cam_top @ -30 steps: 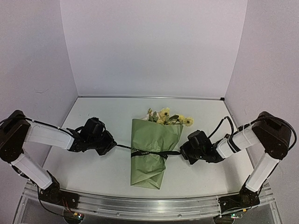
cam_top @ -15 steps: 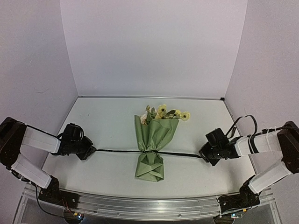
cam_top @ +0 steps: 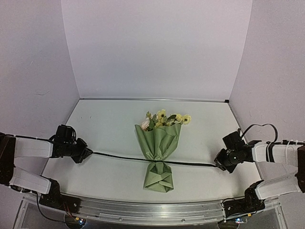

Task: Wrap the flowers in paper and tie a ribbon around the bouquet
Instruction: Tie the ribbon around the folded bouquet, then cross the half-tied ribbon at the center of the board.

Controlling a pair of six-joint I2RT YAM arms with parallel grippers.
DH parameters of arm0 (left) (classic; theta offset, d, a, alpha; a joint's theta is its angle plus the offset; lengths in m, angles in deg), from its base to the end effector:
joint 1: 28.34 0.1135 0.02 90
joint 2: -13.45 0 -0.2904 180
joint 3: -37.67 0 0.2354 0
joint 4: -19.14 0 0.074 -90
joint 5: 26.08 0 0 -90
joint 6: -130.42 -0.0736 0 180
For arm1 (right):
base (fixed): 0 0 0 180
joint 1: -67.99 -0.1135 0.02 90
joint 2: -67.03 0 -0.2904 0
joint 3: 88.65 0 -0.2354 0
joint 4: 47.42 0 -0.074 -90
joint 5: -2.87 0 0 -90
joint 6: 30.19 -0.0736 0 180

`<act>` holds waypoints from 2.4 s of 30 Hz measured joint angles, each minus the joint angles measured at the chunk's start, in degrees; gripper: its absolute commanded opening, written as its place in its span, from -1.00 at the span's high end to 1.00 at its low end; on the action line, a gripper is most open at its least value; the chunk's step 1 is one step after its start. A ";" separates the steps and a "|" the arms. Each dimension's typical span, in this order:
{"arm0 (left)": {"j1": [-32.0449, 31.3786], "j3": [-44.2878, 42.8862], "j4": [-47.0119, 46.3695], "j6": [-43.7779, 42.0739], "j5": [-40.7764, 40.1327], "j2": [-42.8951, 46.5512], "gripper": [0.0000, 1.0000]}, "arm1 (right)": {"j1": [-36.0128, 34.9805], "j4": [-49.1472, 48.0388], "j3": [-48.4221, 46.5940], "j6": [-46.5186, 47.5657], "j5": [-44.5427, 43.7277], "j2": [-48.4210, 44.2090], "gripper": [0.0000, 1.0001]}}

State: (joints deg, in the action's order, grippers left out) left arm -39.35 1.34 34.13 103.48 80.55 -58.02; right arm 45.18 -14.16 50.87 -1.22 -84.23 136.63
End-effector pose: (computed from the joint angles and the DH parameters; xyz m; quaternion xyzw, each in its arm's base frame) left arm 0.2049 -0.0613 0.1424 -0.3638 0.8575 -0.3117 0.1874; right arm 0.1763 0.0782 0.1404 0.3121 0.9193 0.1777 0.1611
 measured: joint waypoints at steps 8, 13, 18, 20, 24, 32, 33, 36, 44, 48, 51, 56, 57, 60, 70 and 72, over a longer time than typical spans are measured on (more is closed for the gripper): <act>4.79 0.00 4.46 -1.72 5.97 2.57 1.00 | 3.46 3.30 0.00 3.45 4.62 -1.86 1.00; 8.47 0.02 6.23 -2.41 9.94 2.88 1.00 | 5.74 4.62 0.02 4.57 7.89 -3.02 1.00; 11.75 0.07 7.76 -3.47 13.21 2.99 1.00 | 8.42 5.55 0.13 4.63 12.20 -4.10 1.00; 13.11 0.07 8.21 -3.92 14.52 2.99 1.00 | 8.97 6.22 0.13 4.69 13.59 -4.76 1.00; 14.46 0.07 8.98 -4.95 16.06 2.99 1.00 | 9.44 7.48 0.11 5.53 14.94 -5.41 1.00; 14.81 0.72 8.85 -7.79 17.75 3.81 1.00 | 9.64 9.67 0.67 8.01 16.62 -4.55 1.00; 14.68 0.72 8.84 -8.16 17.91 4.27 1.00 | 9.40 10.44 0.46 8.60 16.52 -4.51 1.00; 12.93 0.58 8.75 -9.64 17.09 6.28 1.00 | 8.40 13.19 -1.11 10.52 15.40 -3.95 0.87; 5.45 -5.09 8.24 -13.34 10.48 10.45 1.00 | 5.51 20.83 -4.76 16.64 8.25 -3.20 0.22; 1.41 -7.79 8.17 -14.66 10.11 11.39 1.00 | 0.31 22.35 -8.17 19.99 7.65 -3.85 0.07; -1.46 -9.29 8.25 -15.33 10.13 11.43 0.99 | -5.06 21.67 -11.48 23.92 7.44 -4.39 0.05; -5.33 -12.10 8.40 -15.81 10.27 11.43 0.99 | -13.98 15.72 -19.12 31.37 9.32 -0.85 0.04; -5.83 -12.73 8.46 -15.98 10.26 11.43 1.00 | -15.26 14.36 -20.96 32.78 9.92 0.71 0.04; -7.39 -15.18 8.80 -16.51 10.16 11.68 1.00 | -19.62 10.62 -28.17 37.53 12.13 7.74 0.04; -8.20 -17.09 10.43 -17.45 10.37 15.45 1.00 | -30.65 6.80 -56.04 48.22 19.92 33.10 0.04; -8.23 -17.45 10.90 -17.99 10.45 15.94 1.00 | -32.15 6.56 -60.60 49.53 21.09 37.25 0.04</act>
State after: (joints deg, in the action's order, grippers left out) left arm -47.58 -16.11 45.04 85.49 91.00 -42.08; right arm 13.03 -7.60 -9.73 48.30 -63.14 173.88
